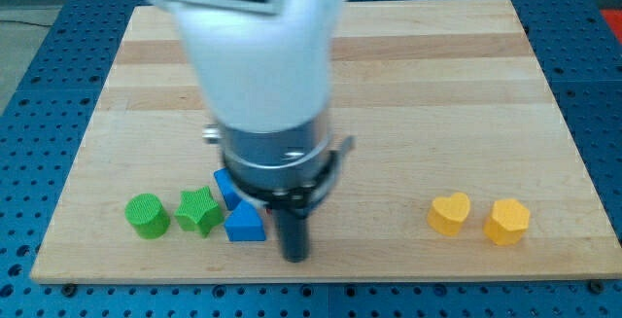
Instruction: Push the red circle into the blue cube
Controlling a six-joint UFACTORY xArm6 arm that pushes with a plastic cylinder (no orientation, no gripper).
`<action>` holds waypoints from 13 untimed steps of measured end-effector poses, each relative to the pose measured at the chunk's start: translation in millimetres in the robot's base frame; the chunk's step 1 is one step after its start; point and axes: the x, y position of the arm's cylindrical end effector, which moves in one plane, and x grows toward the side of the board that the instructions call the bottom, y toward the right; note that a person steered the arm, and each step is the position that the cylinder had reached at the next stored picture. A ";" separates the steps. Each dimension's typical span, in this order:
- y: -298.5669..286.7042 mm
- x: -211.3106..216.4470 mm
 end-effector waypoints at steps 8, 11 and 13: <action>-41.1 -166.2; -66.6 -162.5; -69.8 -130.0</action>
